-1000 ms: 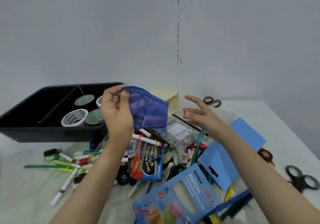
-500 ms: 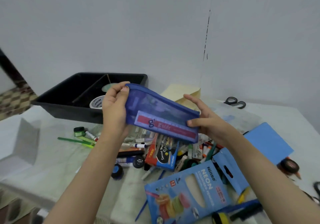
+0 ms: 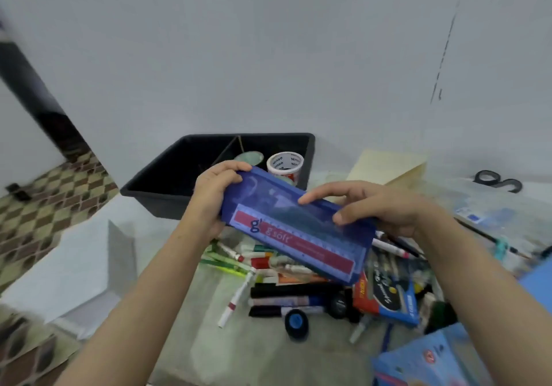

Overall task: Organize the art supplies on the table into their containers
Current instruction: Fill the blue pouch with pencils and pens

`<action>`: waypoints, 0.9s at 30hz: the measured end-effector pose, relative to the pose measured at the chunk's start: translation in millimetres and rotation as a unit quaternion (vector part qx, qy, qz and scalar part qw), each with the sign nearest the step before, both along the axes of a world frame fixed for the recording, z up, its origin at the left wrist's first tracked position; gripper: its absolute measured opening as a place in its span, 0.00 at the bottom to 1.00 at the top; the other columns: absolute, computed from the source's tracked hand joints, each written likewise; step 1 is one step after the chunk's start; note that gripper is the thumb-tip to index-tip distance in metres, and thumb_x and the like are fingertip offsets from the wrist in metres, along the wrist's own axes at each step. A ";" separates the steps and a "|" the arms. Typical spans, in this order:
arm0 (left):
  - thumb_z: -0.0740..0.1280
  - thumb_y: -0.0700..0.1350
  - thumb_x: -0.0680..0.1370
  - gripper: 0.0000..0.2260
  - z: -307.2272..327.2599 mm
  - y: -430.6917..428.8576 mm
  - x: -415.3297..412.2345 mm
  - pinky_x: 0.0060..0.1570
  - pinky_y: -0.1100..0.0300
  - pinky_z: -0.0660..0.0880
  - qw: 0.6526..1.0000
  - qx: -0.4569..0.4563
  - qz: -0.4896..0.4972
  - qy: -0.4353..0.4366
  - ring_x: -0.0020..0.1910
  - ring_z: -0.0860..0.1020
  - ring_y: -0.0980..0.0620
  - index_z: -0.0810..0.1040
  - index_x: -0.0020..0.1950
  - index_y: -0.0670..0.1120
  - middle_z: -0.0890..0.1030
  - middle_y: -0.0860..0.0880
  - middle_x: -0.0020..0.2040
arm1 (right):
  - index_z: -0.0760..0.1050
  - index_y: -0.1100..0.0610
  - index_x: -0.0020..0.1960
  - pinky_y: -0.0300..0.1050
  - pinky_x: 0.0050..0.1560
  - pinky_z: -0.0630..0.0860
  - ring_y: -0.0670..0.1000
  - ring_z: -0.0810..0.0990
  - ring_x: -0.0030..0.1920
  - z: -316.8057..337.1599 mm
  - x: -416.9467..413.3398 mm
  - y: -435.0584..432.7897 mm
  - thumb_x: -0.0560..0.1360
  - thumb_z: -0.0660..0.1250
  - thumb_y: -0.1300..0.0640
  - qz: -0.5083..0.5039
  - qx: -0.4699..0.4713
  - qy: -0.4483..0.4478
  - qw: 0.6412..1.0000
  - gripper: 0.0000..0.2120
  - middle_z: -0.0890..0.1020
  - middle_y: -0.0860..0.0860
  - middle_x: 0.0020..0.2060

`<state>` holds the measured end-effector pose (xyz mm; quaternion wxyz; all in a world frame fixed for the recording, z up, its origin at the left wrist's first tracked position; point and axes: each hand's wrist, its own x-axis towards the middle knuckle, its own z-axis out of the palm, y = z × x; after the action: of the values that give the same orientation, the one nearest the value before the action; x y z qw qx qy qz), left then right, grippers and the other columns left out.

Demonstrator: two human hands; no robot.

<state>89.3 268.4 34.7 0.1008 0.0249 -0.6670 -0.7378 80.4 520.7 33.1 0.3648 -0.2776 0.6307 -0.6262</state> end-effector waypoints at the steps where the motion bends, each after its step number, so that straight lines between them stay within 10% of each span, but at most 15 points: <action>1: 0.56 0.30 0.75 0.23 4.3 -16.0 -6.7 0.27 0.66 0.74 1.000 -0.024 -0.012 -0.001 0.28 0.77 0.56 0.81 0.29 0.49 0.80 0.51 0.31 | 0.80 0.48 0.56 0.44 0.39 0.81 0.56 0.83 0.46 2.5 -3.6 -16.2 0.70 0.67 0.61 -0.006 0.005 0.012 1.000 0.17 0.82 0.55 0.54; 9: 0.61 0.33 0.77 0.15 14.2 -145.5 -55.5 0.38 0.67 0.77 0.986 -0.159 -0.052 -0.006 0.38 0.81 0.58 0.83 0.44 0.50 0.84 0.54 0.39 | 0.81 0.49 0.54 0.46 0.45 0.79 0.57 0.81 0.45 8.7 -34.8 -129.6 0.74 0.67 0.65 -0.112 0.043 0.102 0.987 0.15 0.80 0.68 0.51; 13: 0.62 0.34 0.77 0.13 9.4 -200.7 -81.2 0.48 0.69 0.73 0.963 -0.271 0.000 -0.003 0.49 0.79 0.60 0.81 0.53 0.48 0.82 0.55 0.48 | 0.80 0.54 0.56 0.35 0.33 0.74 0.42 0.77 0.29 15.8 -50.1 -182.3 0.75 0.63 0.68 -0.220 0.071 0.130 0.964 0.15 0.79 0.43 0.26; 19: 0.63 0.38 0.77 0.16 -21.7 -267.3 -116.4 0.54 0.66 0.62 0.820 -0.571 -0.004 -0.040 0.64 0.71 0.47 0.75 0.65 0.46 0.74 0.50 0.63 | 0.80 0.51 0.54 0.32 0.34 0.69 0.44 0.74 0.36 22.6 -99.2 -254.7 0.73 0.62 0.66 -0.375 0.102 0.163 0.907 0.16 0.81 0.50 0.42; 22: 0.62 0.43 0.79 0.20 -38.8 -284.3 -134.1 0.65 0.60 0.62 0.785 -0.616 -0.052 -0.048 0.70 0.65 0.46 0.68 0.72 0.46 0.66 0.49 0.72 | 0.79 0.59 0.56 0.33 0.28 0.73 0.44 0.75 0.30 19.7 -120.3 -283.1 0.73 0.63 0.67 -0.389 0.122 0.149 0.901 0.14 0.78 0.49 0.35; 27: 0.61 0.46 0.80 0.24 -47.8 -292.7 -151.2 0.73 0.52 0.54 0.768 -0.634 -0.076 -0.049 0.74 0.58 0.48 0.61 0.75 0.46 0.58 0.47 0.76 | 0.82 0.58 0.51 0.43 0.44 0.75 0.51 0.80 0.43 -0.9 -147.4 -315.3 0.72 0.65 0.55 -0.378 0.310 0.295 0.821 0.11 0.84 0.53 0.45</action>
<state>-61.9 -24.3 -13.1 0.0040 -0.0591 -0.9869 -0.1501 -67.0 205.5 32.2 -0.0375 -0.0611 0.9246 -0.3742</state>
